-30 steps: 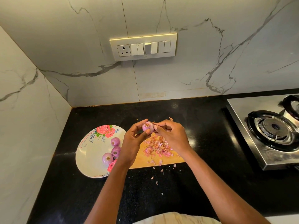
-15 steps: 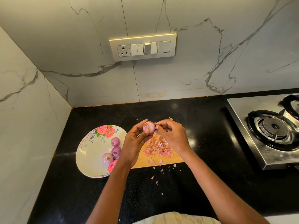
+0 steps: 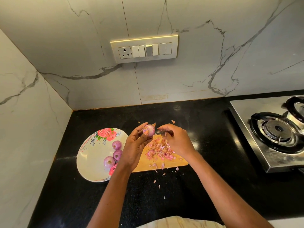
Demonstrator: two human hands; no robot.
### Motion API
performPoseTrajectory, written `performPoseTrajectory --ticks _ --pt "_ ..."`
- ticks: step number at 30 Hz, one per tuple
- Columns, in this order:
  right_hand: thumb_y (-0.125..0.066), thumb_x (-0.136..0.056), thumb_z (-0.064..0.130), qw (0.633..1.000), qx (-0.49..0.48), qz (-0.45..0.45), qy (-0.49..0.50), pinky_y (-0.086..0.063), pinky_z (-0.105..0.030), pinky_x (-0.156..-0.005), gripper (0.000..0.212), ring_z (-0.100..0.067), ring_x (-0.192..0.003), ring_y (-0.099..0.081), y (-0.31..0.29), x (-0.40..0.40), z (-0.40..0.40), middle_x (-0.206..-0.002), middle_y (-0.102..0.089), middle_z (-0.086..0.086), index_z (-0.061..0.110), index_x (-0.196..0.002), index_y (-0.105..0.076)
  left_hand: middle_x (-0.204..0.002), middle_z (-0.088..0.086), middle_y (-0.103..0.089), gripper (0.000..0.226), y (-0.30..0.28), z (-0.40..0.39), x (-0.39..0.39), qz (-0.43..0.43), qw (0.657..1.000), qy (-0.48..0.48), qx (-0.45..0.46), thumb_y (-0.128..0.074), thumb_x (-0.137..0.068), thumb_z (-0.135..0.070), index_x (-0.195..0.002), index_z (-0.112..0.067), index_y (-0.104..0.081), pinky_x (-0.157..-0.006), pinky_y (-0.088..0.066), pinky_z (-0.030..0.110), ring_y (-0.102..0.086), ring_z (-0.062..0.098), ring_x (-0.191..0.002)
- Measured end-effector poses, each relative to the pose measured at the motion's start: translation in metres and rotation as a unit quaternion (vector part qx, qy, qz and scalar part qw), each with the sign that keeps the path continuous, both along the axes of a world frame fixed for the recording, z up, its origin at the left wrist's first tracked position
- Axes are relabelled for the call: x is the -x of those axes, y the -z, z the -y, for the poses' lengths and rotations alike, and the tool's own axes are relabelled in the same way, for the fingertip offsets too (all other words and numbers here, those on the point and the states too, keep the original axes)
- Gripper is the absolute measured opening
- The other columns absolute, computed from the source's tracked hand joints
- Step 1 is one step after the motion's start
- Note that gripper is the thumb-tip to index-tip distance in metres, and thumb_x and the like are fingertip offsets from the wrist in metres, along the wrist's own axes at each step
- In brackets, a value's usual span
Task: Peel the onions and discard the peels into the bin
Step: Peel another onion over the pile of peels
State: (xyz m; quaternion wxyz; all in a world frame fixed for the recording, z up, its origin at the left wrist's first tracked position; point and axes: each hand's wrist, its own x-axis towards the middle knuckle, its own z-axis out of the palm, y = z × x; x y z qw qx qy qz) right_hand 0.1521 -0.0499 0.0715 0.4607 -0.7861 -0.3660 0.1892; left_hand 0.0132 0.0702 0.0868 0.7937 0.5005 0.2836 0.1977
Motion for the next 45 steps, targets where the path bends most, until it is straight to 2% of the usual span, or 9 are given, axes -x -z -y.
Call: performPoseTrajectory --ticks 3,7,15,21,29,33,37,41,45 --pt "-0.065 -0.098 0.011 1.0 -0.029 0.01 -0.007 -0.051 -0.009 -0.086 0.022 0.004 -0.1 -0.064 -0.002 0.004 -0.005 -0.112 -0.068 0.012 0.022 -0.114 -0.073 -0.129 0.008 -0.067 0.045 0.001 0.002 -0.002 -0.014 0.999 -0.005 -0.039 -0.072 -0.082 -0.026 -0.127 -0.024 -0.064 -0.097 -0.055 0.035 -0.064 0.025 -0.121" --pt "-0.066 -0.099 0.025 0.998 -0.064 -0.007 0.007 -0.051 -0.008 -0.082 0.018 0.006 -0.097 -0.066 -0.007 0.007 -0.008 -0.107 -0.074 0.011 0.02 -0.113 -0.075 -0.128 0.004 -0.068 0.048 0.001 0.002 -0.001 -0.019 0.996 -0.007 -0.084 -0.074 -0.081 -0.029 -0.128 -0.025 -0.063 -0.096 -0.055 0.034 -0.065 0.022 -0.12" --pt "-0.072 -0.095 0.027 0.988 -0.112 -0.107 0.013 -0.063 -0.032 -0.08 0.018 -0.011 -0.089 -0.074 -0.006 0.009 -0.006 -0.094 -0.077 0.003 0.014 -0.105 -0.077 -0.127 -0.001 -0.068 0.039 0.0 0.001 -0.001 -0.026 0.993 0.008 -0.116 -0.073 -0.089 -0.022 -0.127 -0.028 -0.064 -0.088 -0.056 0.025 -0.066 0.015 -0.118" --pt "-0.074 -0.093 0.023 0.986 -0.121 -0.113 0.018 -0.061 -0.03 -0.08 0.014 -0.012 -0.086 -0.074 -0.006 0.012 -0.005 -0.09 -0.077 0.003 0.014 -0.103 -0.078 -0.125 -0.001 -0.07 0.04 0.001 -0.003 0.001 -0.024 0.994 0.022 -0.102 -0.071 -0.091 -0.016 -0.13 -0.026 -0.064 -0.092 -0.056 0.028 -0.066 0.017 -0.118" --pt "-0.073 -0.093 0.011 0.979 -0.154 -0.132 0.023 -0.057 -0.018 -0.073 0.015 -0.01 -0.082 -0.074 -0.007 0.015 -0.008 -0.091 -0.077 -0.001 0.007 -0.107 -0.076 -0.127 0.006 -0.07 0.037 0.0 -0.004 0.002 0.009 1.0 0.016 -0.006 -0.061 -0.095 -0.009 -0.131 -0.019 -0.062 -0.092 -0.058 0.029 -0.067 0.022 -0.119" --pt "-0.072 -0.093 0.011 0.971 -0.161 -0.174 0.013 -0.059 -0.023 -0.078 0.018 -0.014 -0.091 -0.074 -0.006 0.014 -0.009 -0.097 -0.077 -0.002 0.008 -0.111 -0.075 -0.128 0.005 -0.07 0.041 -0.001 -0.004 0.002 0.006 1.0 0.016 -0.027 -0.065 -0.09 -0.017 -0.13 -0.02 -0.062 -0.093 -0.058 0.029 -0.067 0.022 -0.119" --pt "-0.074 -0.092 0.018 0.969 -0.153 -0.192 0.003 -0.06 -0.029 -0.085 0.024 -0.011 -0.103 -0.072 -0.007 0.012 -0.009 -0.106 -0.077 0.002 0.01 -0.114 -0.074 -0.126 -0.003 -0.07 0.041 0.002 -0.004 0.002 -0.02 0.993 0.02 -0.115 -0.069 -0.092 -0.018 -0.132 -0.025 -0.061 -0.092 -0.056 0.026 -0.065 0.016 -0.12" --pt "-0.077 -0.09 0.02 0.979 -0.141 -0.15 0.004 -0.058 -0.023 -0.083 0.022 -0.007 -0.099 -0.072 -0.006 0.011 -0.005 -0.102 -0.077 0.005 0.012 -0.111 -0.076 -0.127 -0.004 -0.07 0.041 0.003 -0.004 0.001 -0.032 0.99 0.027 -0.136 -0.07 -0.093 -0.018 -0.132 -0.026 -0.061 -0.091 -0.055 0.025 -0.065 0.014 -0.119" --pt "-0.075 -0.091 0.013 0.975 -0.151 -0.165 0.001 -0.058 -0.022 -0.079 0.019 -0.011 -0.095 -0.073 -0.005 0.011 -0.004 -0.098 -0.077 0.002 0.009 -0.109 -0.077 -0.126 -0.004 -0.07 0.042 0.001 -0.004 0.002 -0.034 0.992 0.027 -0.12 -0.07 -0.091 -0.02 -0.132 -0.026 -0.062 -0.092 -0.056 0.027 -0.066 0.015 -0.119"
